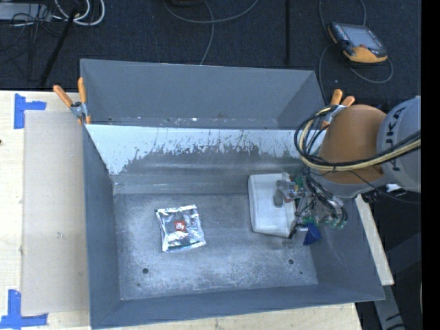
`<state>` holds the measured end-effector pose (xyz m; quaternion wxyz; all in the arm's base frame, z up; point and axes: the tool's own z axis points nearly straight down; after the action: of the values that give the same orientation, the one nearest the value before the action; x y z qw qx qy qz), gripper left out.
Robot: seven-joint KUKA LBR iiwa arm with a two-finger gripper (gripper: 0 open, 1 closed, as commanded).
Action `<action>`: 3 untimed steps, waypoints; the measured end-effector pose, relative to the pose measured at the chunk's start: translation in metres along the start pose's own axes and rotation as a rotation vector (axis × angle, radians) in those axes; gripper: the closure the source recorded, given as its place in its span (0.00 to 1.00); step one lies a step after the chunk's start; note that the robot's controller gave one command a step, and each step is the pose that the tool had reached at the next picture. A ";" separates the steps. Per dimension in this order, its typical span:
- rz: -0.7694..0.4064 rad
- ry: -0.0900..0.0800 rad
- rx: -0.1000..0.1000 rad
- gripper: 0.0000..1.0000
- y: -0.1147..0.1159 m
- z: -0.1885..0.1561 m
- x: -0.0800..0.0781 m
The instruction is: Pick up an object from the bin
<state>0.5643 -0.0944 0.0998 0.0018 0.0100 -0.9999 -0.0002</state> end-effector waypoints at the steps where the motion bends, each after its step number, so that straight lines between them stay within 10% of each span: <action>1: 0.003 -0.026 -0.013 0.00 -0.015 0.024 -0.005; 3: 0.100 -0.007 0.001 0.00 -0.044 0.029 0.002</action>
Offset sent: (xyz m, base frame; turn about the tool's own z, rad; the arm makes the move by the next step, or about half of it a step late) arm -0.0032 -0.0256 -0.0298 0.0114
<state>0.5629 -0.1388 0.0703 -0.0016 -0.0400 -0.9992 0.0001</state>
